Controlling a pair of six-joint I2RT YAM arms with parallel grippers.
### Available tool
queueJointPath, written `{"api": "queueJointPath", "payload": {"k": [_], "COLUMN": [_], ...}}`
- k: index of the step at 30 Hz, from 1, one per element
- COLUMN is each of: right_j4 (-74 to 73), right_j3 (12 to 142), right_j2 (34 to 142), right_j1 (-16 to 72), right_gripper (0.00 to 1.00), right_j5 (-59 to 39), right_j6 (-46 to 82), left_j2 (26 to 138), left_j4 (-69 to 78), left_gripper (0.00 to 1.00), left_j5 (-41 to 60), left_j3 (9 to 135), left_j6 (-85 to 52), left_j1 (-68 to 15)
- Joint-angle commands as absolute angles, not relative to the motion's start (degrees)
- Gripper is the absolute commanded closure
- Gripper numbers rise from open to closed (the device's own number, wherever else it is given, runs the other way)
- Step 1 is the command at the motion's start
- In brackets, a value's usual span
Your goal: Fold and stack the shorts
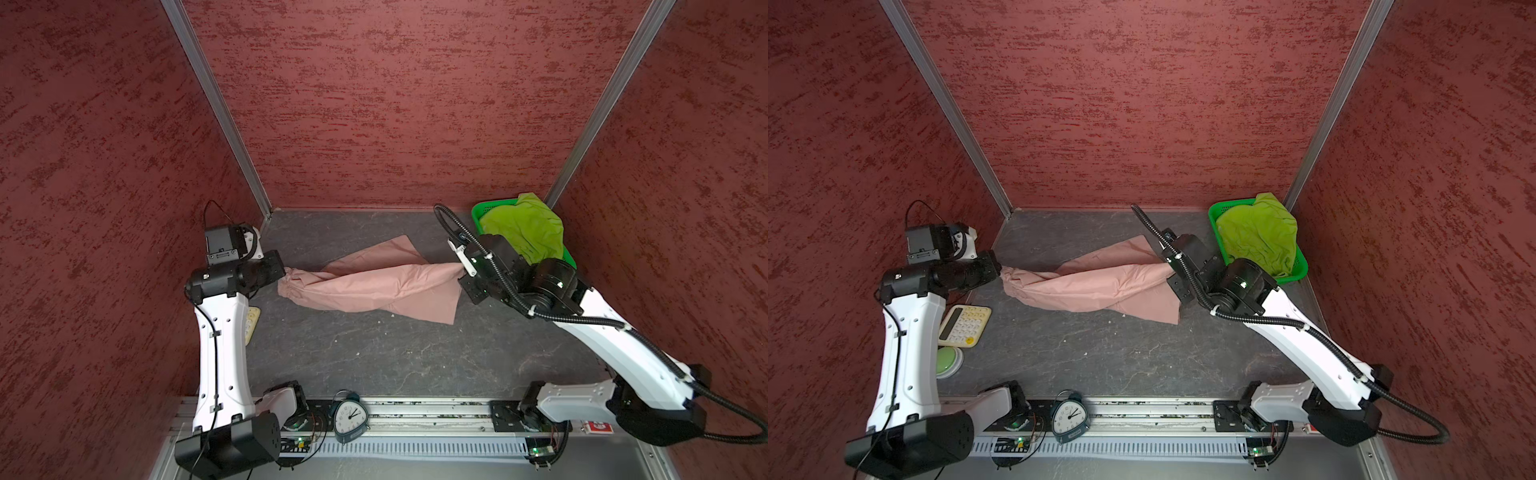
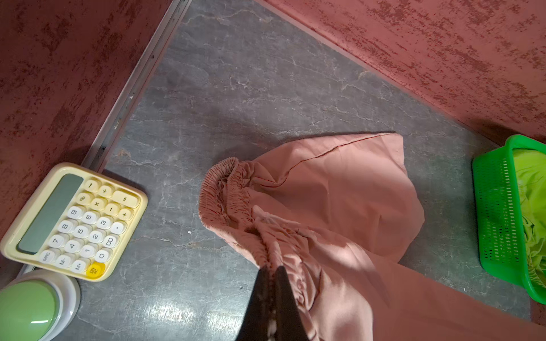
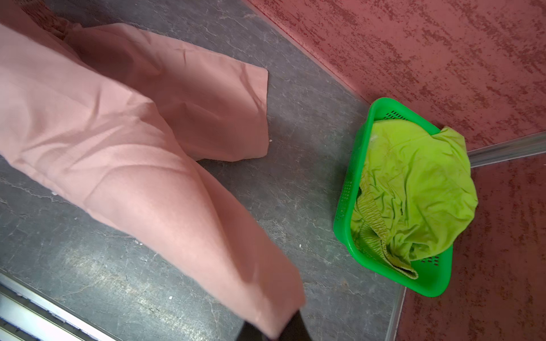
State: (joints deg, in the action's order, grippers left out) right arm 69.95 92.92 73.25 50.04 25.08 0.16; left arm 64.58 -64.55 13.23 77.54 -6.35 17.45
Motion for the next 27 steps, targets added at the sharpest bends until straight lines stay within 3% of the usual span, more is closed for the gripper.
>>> {"api": "queueJointPath", "payload": {"k": [1, 14, 27], "right_j4": [68.33, 59.68, 58.32], "right_j3": [96.56, 104.95, 118.76], "right_j2": [74.44, 93.30, 116.79], "right_j1": [49.66, 32.55, 26.37], "right_gripper": [1.00, 1.00, 1.00], "right_j5": [27.93, 8.60, 1.74], "right_j6": [-3.51, -14.26, -19.88], "left_j2": [65.52, 81.35, 97.70], "left_j4": [-64.17, -59.65, -58.45], "left_gripper": [1.00, 1.00, 1.00], "left_j5": [12.16, 14.09, 13.60], "left_j3": [77.75, 81.15, 87.47], "left_j6": [-5.18, -4.66, -5.36], "left_j1": [19.12, 24.24, 26.63]}}
